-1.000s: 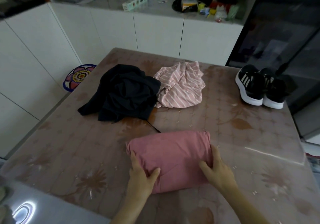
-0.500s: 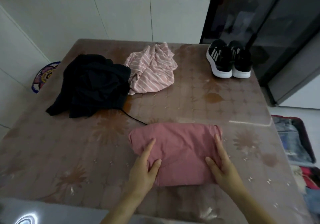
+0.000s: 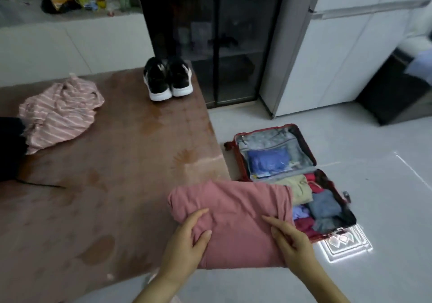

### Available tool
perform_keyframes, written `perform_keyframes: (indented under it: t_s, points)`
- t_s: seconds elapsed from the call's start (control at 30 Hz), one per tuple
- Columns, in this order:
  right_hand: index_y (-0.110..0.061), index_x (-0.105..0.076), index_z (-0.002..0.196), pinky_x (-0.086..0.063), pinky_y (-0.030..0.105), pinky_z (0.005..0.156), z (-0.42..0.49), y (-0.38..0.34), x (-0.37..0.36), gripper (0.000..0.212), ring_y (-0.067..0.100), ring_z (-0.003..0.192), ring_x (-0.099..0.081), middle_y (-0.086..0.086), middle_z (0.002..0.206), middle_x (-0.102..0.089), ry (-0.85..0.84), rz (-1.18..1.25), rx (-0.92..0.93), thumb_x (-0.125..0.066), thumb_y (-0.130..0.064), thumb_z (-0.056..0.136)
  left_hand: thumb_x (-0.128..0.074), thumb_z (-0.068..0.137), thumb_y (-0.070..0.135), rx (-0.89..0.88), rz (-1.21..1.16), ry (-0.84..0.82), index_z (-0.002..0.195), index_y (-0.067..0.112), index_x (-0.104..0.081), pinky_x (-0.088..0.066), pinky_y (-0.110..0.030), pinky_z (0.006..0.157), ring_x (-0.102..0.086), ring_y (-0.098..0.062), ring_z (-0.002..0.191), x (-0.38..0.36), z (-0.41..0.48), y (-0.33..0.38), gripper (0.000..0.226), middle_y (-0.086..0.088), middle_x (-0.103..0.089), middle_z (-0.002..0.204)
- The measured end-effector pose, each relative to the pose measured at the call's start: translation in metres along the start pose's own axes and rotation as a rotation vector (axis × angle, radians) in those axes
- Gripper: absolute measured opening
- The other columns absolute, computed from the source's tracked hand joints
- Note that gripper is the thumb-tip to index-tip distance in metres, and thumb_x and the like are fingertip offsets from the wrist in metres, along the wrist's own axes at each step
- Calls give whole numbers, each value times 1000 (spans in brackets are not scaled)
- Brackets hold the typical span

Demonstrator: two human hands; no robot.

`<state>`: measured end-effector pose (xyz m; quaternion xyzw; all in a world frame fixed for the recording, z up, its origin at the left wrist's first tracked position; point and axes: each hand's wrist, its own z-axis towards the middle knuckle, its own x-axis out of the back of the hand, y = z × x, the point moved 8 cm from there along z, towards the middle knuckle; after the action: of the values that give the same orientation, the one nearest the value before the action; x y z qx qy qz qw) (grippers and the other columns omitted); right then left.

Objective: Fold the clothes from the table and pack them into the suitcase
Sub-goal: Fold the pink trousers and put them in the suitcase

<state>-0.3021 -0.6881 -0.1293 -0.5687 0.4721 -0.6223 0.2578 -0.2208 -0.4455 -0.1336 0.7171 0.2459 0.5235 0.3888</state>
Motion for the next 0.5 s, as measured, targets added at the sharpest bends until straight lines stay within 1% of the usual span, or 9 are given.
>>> perform_keyframes:
  t_s: [0.03, 0.07, 0.13, 0.17, 0.23, 0.3, 0.37, 0.4, 0.5]
  points:
    - [-62, -60, 104, -39, 4, 86, -8, 14, 24, 23, -10, 101, -59, -32, 109, -63, 13, -1, -21, -51, -64, 83, -59, 76, 51, -19, -14, -21, 113, 74, -36, -31, 3, 85, -47, 14, 106, -26, -2, 15, 49, 33, -52, 120]
    - [-62, -61, 103, -39, 4, 84, -15, 28, 48, 20, -10, 99, -60, -32, 108, -64, 23, 3, -42, -56, -49, 88, -55, 73, 56, -26, -30, -41, 113, 74, -36, -31, 3, 85, -46, 15, 106, -50, -3, 30, 48, 34, -51, 120]
    - [-62, -62, 100, -38, 2, 84, -26, 59, 91, 49, -12, 100, -58, -34, 106, -63, 40, -18, -94, -60, -14, 91, -49, 71, 60, -45, -51, -96, 116, 69, -37, -29, 4, 85, -45, 15, 106, -95, -7, 57, 48, 28, -52, 122]
    - [-62, -62, 99, -37, 1, 84, -31, 74, 109, 57, -14, 101, -57, -36, 106, -62, 38, -28, -131, -59, -6, 90, -49, 73, 58, -53, -46, -125, 118, 64, -40, -28, 4, 85, -45, 14, 106, -117, -8, 67, 46, 23, -53, 123]
    - [-60, -64, 99, -36, -1, 86, -36, 99, 137, 59, -17, 104, -54, -38, 106, -61, 34, -35, -172, -59, -2, 89, -56, 80, 45, -21, -27, -192, 116, 59, -46, -27, 5, 85, -47, 17, 104, -155, -8, 78, 40, 17, -52, 126]
    - [-57, -65, 98, -34, -2, 86, -35, 124, 154, 57, -19, 105, -53, -38, 106, -61, 30, -33, -208, -61, -1, 88, -60, 84, 31, 20, -33, -260, 116, 63, -39, -31, 3, 80, -49, 19, 91, -185, -7, 82, 49, 13, -52, 124]
    - [-56, -67, 96, -34, -3, 86, -31, 153, 164, 56, -19, 105, -53, -35, 104, -64, 13, -39, -242, -62, -1, 87, -59, 80, 27, 65, -29, -329, 115, 67, -34, -40, -5, 68, -53, 9, 66, -220, -2, 71, 59, 9, -53, 117]
    - [-55, -68, 95, -34, -3, 86, -26, 167, 169, 55, -19, 106, -53, -34, 104, -64, 12, -38, -251, -64, 0, 86, -57, 76, 26, 122, -30, -365, 116, 66, -33, -41, -8, 64, -53, 3, 59, -227, 1, 71, 62, 7, -53, 115]
    - [-57, -67, 93, -34, -3, 85, -7, 216, 178, 58, -19, 104, -53, -34, 102, -65, -60, -76, -303, -66, 0, 84, -57, 61, 22, 273, 65, -439, 123, 62, -29, -42, -13, 57, -48, -11, 49, -302, 14, 24, 79, 4, -54, 102]
